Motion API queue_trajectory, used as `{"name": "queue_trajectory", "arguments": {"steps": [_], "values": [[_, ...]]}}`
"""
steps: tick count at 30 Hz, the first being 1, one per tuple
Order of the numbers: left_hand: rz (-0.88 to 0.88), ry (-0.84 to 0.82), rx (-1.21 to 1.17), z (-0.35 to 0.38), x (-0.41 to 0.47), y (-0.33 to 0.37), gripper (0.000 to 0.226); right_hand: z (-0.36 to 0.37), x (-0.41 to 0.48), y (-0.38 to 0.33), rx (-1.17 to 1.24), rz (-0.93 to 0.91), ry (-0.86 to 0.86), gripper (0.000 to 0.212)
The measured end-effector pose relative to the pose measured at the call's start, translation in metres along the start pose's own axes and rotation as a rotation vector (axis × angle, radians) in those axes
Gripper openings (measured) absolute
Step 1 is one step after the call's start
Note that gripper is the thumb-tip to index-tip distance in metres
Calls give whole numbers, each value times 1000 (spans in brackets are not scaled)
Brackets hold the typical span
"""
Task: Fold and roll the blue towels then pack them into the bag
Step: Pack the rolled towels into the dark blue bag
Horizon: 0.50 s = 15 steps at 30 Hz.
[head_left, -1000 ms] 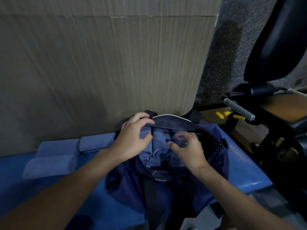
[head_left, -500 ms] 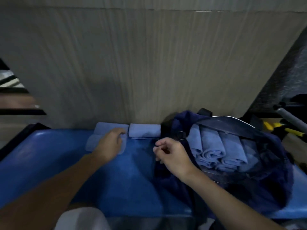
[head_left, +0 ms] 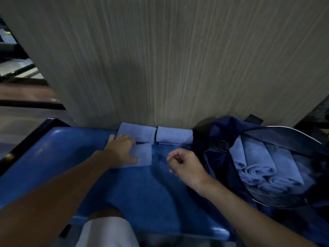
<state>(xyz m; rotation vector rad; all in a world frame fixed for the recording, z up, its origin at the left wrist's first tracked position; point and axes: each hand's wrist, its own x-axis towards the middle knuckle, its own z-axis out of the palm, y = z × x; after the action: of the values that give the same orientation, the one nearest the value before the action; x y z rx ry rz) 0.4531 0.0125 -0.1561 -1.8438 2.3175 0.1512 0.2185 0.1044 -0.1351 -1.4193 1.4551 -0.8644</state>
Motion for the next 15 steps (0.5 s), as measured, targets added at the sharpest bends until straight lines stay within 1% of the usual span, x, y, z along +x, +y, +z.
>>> {"name": "queue_trajectory", "arguments": {"steps": [1, 4, 6, 7, 9, 11, 13, 15], "values": [[-9, -3, -91, 2, -2, -1, 41, 0, 0, 0, -7, 0, 2, 8], [-45, 16, -337, 12, -14, 2, 43, -2, -3, 0, 1, 9, -1, 7], [-93, 104, -558, 14, -23, 10, 46, -4, -7, -1, 30, 20, 2, 6], [-112, 166, -684, 9, -29, 19, 46, -7, -11, -3, 45, 21, 7, 9], [-124, 278, -929, -9, -43, 43, 43, -13, -20, -10, 97, 4, 12, 25], [-87, 348, -1147, -34, -62, 74, 41, -22, -31, -17, 186, -25, 13, 43], [-34, 372, -1310, -56, -82, 105, 38, -36, -42, -21, 268, -46, 9, 59], [8, 343, -1428, -71, -96, 133, 36, -51, -56, -23, 353, -67, 11, 70]]}}
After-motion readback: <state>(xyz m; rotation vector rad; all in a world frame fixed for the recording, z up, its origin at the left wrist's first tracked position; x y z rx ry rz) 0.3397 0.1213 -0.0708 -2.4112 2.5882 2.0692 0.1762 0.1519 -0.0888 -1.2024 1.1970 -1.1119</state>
